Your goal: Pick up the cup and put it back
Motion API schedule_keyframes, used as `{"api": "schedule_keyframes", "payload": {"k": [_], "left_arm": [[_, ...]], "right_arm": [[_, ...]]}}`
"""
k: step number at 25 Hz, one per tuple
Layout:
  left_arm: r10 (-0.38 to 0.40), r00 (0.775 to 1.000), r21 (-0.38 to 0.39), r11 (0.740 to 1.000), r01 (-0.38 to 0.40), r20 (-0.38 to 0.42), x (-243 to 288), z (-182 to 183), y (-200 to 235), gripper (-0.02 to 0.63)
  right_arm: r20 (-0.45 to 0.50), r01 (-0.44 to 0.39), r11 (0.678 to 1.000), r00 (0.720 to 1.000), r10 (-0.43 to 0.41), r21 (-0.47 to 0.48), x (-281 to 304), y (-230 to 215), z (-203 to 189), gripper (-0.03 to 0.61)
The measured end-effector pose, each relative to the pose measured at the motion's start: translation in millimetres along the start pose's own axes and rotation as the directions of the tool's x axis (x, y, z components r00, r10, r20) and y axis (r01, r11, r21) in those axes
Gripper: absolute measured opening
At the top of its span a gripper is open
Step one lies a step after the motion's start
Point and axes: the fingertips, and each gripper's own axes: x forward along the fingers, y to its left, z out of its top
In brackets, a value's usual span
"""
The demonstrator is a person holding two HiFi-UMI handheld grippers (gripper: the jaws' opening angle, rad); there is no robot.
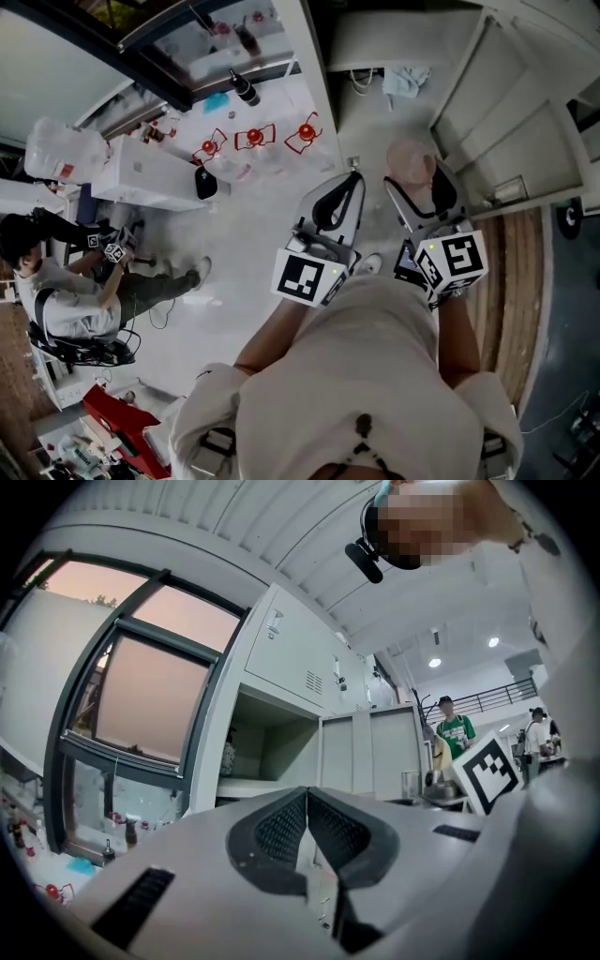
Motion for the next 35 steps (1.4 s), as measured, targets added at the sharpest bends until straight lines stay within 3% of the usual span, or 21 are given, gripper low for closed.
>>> {"api": "schedule_keyframes", "payload": {"k": [6, 15, 35], "left_arm": [[0.025, 1.000, -0.003, 1.000, -0.025, 0.015, 13, 5, 17, 0.009], [0.036, 0.999, -0.009, 0.999, -0.036, 0.016, 30, 13, 42, 0.009], [-0.042, 0.997, -0.047, 0.998, 0.039, -0.060, 67, -9, 74, 0.009]], "right_arm": [[-0.020, -0.014, 1.000, 1.000, 0.014, -0.018, 44, -16, -8, 0.353], [0.006, 0.029, 0.999, 1.000, -0.029, -0.013, 122, -51, -34, 0.353], [-0.082, 0.107, 0.990, 0.990, -0.114, -0.088, 233, -102, -94, 0.353]]}}
